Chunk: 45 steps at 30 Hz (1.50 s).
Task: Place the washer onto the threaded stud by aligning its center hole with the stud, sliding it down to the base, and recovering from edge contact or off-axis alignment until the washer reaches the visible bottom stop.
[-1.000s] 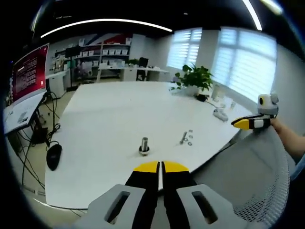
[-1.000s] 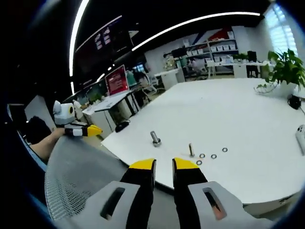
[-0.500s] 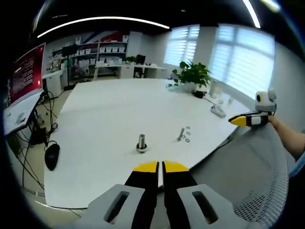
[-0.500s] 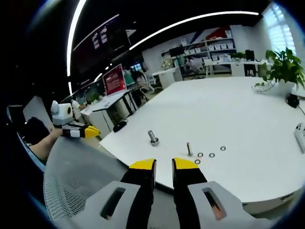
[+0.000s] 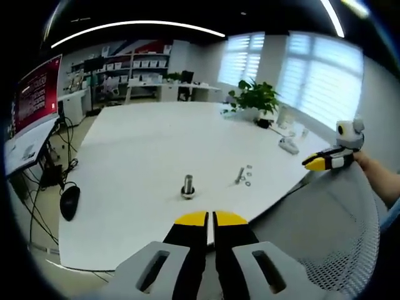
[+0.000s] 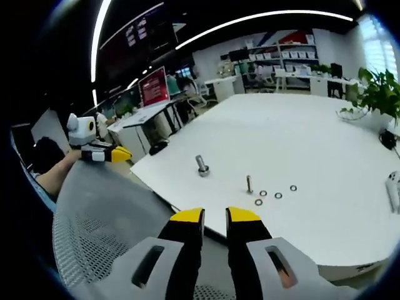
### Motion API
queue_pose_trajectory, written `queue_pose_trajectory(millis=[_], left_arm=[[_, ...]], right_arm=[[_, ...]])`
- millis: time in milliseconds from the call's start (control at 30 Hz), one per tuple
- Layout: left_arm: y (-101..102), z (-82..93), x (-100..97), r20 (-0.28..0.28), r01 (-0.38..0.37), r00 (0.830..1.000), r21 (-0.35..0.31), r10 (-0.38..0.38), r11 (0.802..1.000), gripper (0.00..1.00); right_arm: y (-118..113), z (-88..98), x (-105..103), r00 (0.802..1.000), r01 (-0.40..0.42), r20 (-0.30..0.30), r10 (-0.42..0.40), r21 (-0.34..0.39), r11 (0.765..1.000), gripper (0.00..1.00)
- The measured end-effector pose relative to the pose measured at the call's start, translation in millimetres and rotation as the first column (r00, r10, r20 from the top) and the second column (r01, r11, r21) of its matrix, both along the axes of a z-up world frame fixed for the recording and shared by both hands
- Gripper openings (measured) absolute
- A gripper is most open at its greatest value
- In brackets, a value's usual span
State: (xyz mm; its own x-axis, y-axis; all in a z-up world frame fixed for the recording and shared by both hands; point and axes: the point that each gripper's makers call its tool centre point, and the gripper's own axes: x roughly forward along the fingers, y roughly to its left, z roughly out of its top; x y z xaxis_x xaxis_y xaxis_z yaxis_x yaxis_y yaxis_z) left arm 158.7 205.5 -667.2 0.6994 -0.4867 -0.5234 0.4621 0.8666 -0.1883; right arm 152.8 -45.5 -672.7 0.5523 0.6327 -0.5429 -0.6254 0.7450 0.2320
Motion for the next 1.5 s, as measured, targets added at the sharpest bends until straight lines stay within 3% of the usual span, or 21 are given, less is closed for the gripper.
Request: queue_pose_trajectory(millis=[100, 167, 233, 333, 433, 567, 600, 900, 1000, 1100, 1267, 1333, 1400, 1500], left_arm=[[4.4, -3.6, 0.5, -0.02, -0.029, 0.999, 0.014, 0.029, 0.999, 0.0], [8.9, -5.7, 2.0, -0.032, -0.058, 0.998, 0.022, 0.059, 0.998, 0.01], [11.4, -5.6, 3.8, -0.028, -0.074, 0.997, 0.024, 0.075, 0.997, 0.01], [16.1, -4.2, 5.5, -0.024, -0.112, 0.993, 0.004, 0.112, 0.994, 0.04], [18.4, -9.1, 4.4, -0.052, -0.122, 0.991, 0.027, 0.123, 0.992, 0.04], [21.2, -11.7, 4.1, -0.069, -0.141, 0.987, 0.027, 0.142, 0.99, 0.05], [20.4, -10.8, 3.8, -0.065, -0.142, 0.988, 0.025, 0.143, 0.99, 0.05], [25.0, -10.8, 3.9, -0.073, -0.2, 0.977, 0.029, 0.202, 0.979, 0.06], [24.9, -12.4, 3.7, -0.084, -0.202, 0.975, 0.035, 0.205, 0.979, 0.05], [24.2, -12.5, 3.6, -0.087, -0.2, 0.976, 0.032, 0.202, 0.979, 0.05], [23.0, -13.0, 3.0, -0.094, -0.194, 0.976, 0.031, 0.197, 0.98, 0.05], [22.5, -12.1, 3.3, -0.09, -0.191, 0.977, 0.026, 0.193, 0.981, 0.05], [21.9, -9.5, 4.2, -0.075, -0.19, 0.979, 0.016, 0.191, 0.982, 0.05], [21.5, -9.4, 4.3, -0.075, -0.188, 0.979, 0.012, 0.188, 0.982, 0.05]], right_arm=[[6.3, 1.2, -6.7, 0.983, -0.179, 0.02, 0.181, -0.066, 0.982, 0.16], [0.5, 3.7, -0.4, 0.97, -0.233, 0.038, 0.239, -0.121, 0.965, 0.16], [-0.5, 7.0, 5.5, 0.949, -0.307, 0.041, 0.314, -0.124, 0.944, 0.16], [-9.7, 0.7, 23.1, 0.942, -0.333, -0.004, 0.335, -0.138, 0.933, 0.16], [-19.9, -11.7, 44.6, 0.923, -0.384, -0.044, 0.383, -0.201, 0.901, 0.16], [-32.7, -39.8, 75.6, 0.888, -0.457, -0.108, 0.447, -0.318, 0.831, 0.16], [-35.9, -49.7, 84.1, 0.873, -0.484, -0.127, 0.472, -0.353, 0.8, 0.16], [-37.9, -105.3, 128.1, 0.818, -0.57, -0.22, 0.531, -0.435, 0.697, 0.17], [-34.7, -115.9, 132.6, 0.798, -0.596, -0.245, 0.55, -0.455, 0.662, 0.17], [-31.2, -126.2, 132.0, 0.768, -0.631, -0.282, 0.575, -0.488, 0.603, 0.17], [-17.6, -141.8, 122.6, 0.743, -0.662, -0.323, 0.586, -0.48, 0.575, 0.17], [-14.8, -147.7, 118.3, 0.726, -0.678, -0.336, 0.6, -0.493, 0.545, 0.17], [-12.4, -151.4, 117.1, 0.722, -0.681, -0.337, 0.605, -0.505, 0.53, 0.17], [-8.0, -154.1, 113.6, 0.723, -0.68, -0.341, 0.601, -0.507, 0.53, 0.17]])
